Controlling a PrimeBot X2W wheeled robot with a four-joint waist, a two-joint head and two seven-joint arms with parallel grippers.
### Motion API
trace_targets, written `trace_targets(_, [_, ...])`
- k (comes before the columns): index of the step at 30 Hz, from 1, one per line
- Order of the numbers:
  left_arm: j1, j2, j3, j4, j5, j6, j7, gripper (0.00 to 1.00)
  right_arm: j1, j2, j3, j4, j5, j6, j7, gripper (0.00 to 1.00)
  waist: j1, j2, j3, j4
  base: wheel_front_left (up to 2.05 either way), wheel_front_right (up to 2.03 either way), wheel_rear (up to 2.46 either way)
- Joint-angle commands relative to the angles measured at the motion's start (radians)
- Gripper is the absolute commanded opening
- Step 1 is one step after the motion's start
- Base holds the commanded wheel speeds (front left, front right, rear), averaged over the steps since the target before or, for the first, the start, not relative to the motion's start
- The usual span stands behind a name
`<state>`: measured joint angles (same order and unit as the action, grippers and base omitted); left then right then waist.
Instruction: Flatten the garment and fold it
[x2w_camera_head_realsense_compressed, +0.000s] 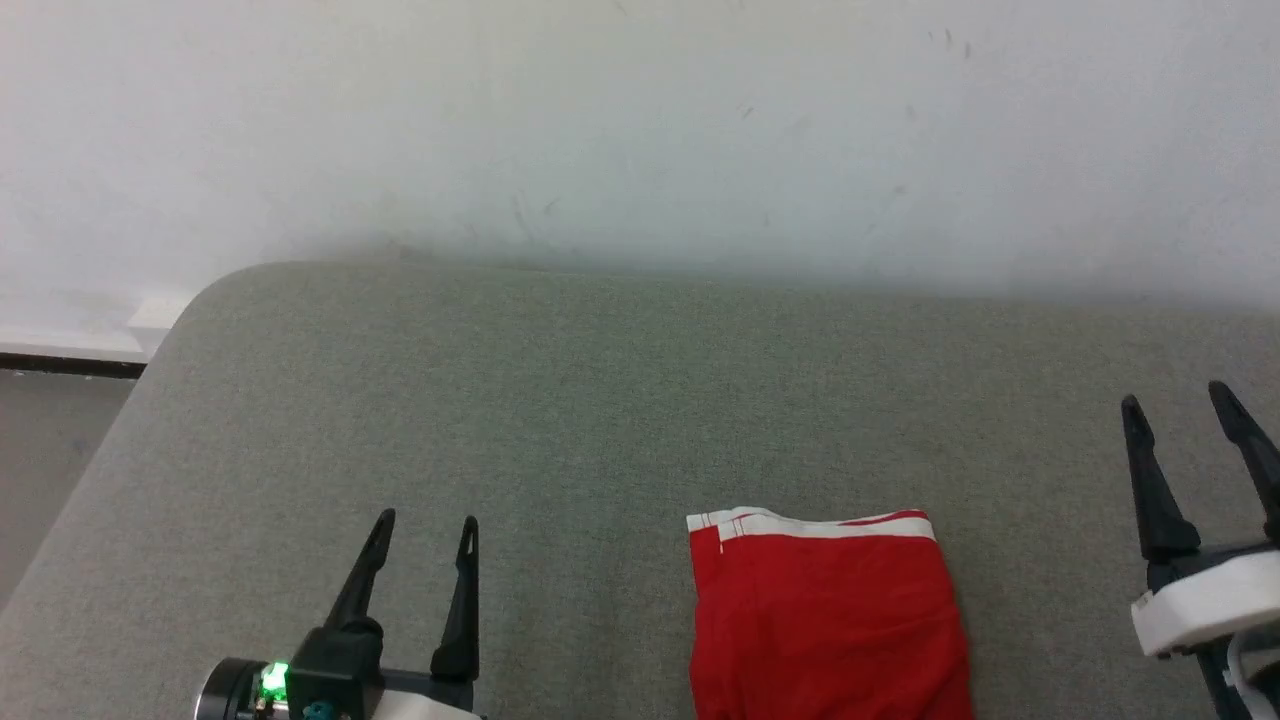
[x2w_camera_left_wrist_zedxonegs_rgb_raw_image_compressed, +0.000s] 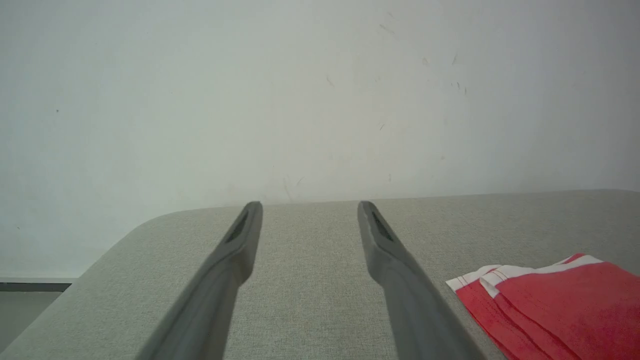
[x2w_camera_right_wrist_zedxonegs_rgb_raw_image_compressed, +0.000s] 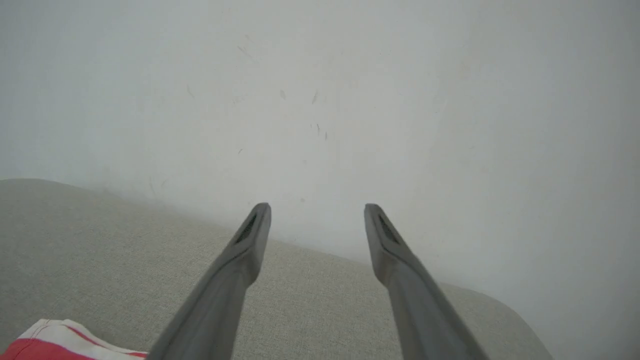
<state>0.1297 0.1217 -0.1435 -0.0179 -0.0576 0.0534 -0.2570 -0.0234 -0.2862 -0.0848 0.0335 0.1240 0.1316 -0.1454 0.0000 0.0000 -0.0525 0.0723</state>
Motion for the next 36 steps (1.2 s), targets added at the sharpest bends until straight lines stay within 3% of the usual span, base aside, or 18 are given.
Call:
trace_targets(1, [-0.011, -0.005, 0.004, 0.001, -0.002, -0.007, -0.005, 1.0, 0.027, 0.023, -0.01, -0.02, 0.001, -0.001, -0.015, 1.0, 0.0, 0.0, 0.011, -0.012, 0.0, 0.0, 0.0])
trace_targets(12, [-0.001, -0.03, 0.003, 0.007, -0.002, -0.028, -0.005, 1.0, 0.194, 0.184, -0.024, -0.15, -0.059, -0.001, -0.092, 1.0, 0.0, 0.0, 0.024, -0.015, 0.0, 0.0, 0.0])
trace_targets(22, [-0.008, -0.038, 0.015, 0.003, 0.008, -0.038, -0.005, 1.0, 0.208, 0.192, -0.013, -0.142, -0.057, -0.001, -0.09, 1.0, 0.0, 0.0, 0.033, -0.009, 0.0, 0.0, 0.0])
trace_targets(31, [-0.026, -0.045, 0.008, 0.01, 0.012, -0.051, -0.005, 1.0, 0.186, 0.086, 0.082, -0.139, 0.131, -0.001, 0.179, 1.0, 0.0, 0.0, 0.074, 0.015, 0.0, 0.0, 0.0])
trace_targets(36, [-0.048, -0.05, 0.001, 0.018, 0.013, -0.056, -0.005, 1.0, 0.141, 0.006, 0.142, -0.099, 0.328, -0.001, 0.423, 1.0, 0.0, 0.0, 0.111, 0.043, 0.0, 0.0, 0.0])
